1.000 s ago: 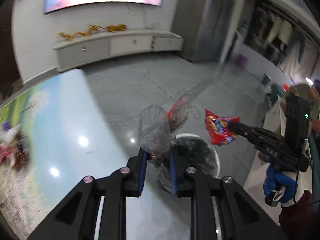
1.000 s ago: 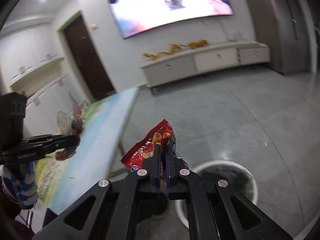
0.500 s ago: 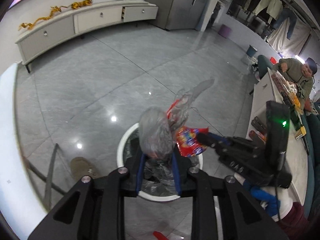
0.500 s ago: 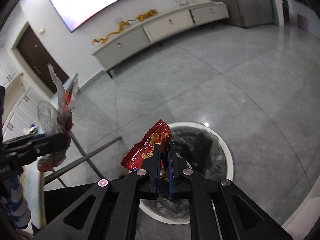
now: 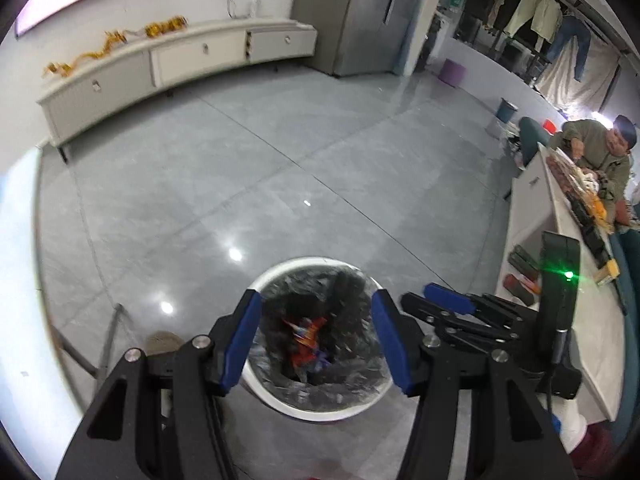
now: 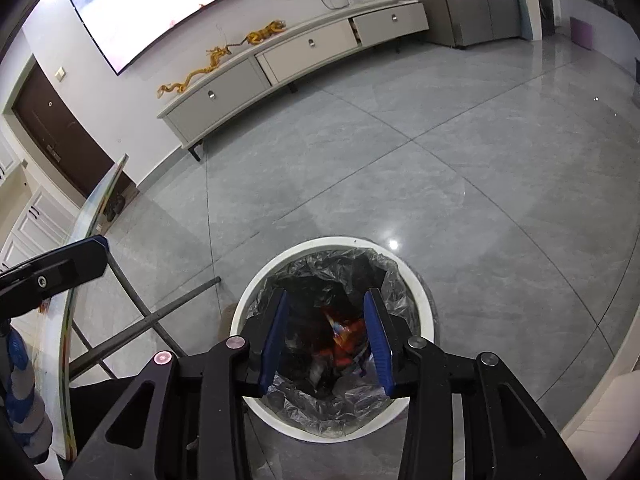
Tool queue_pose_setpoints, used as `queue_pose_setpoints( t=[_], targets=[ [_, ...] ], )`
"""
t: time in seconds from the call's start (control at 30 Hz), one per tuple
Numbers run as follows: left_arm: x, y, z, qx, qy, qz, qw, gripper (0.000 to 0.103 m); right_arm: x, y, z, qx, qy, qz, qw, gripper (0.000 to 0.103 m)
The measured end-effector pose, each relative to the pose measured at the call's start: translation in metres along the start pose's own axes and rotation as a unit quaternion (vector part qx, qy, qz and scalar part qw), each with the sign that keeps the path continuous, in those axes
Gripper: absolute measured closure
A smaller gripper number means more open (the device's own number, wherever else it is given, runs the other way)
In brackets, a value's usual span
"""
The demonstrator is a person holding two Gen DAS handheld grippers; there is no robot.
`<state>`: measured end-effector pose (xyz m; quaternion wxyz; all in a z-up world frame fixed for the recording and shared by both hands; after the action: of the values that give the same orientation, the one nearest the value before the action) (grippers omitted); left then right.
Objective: Collect trash
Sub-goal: 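Carry both items to the bin and open both tools to drop them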
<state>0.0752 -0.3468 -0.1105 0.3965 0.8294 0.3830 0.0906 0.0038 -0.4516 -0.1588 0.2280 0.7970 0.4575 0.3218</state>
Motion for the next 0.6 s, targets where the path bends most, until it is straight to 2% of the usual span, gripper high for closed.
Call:
queue_pose_setpoints(
  t=[0.2,0.37,0.6],
  targets=[
    [0.01,0.007,-0.038,-0.048,0.058,0.008,0.9971,0.047,0.017,0.009,-0.018,-0.021,0.009,-0.02,1.0,0.06],
    [0.023,0.008,-0.07,-0.084,0.108,0.004,0.9906,0.038,0.038,0.016,-0.033,-0.039,0.024,-0.039,0.998,0.057],
    [0.044,0.008,-0.11,-0.12,0.155,-0.002,0.9806,0.037,0.071,0.026,-0.054,-0.064,0.048,-0.065,0.995,0.053]
  ],
)
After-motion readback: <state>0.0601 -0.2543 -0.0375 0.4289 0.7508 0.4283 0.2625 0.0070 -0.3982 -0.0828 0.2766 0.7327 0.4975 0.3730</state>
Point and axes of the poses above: each gripper's, at about its wrist camera, not at the fingertips, and z roughly the way its jaws point, x to its left, y to its top, the point moved 4 cm from there along z, roughly the way its jaws point, and after that the axes turned 11 degrees about -x, right-handed, at the moved point
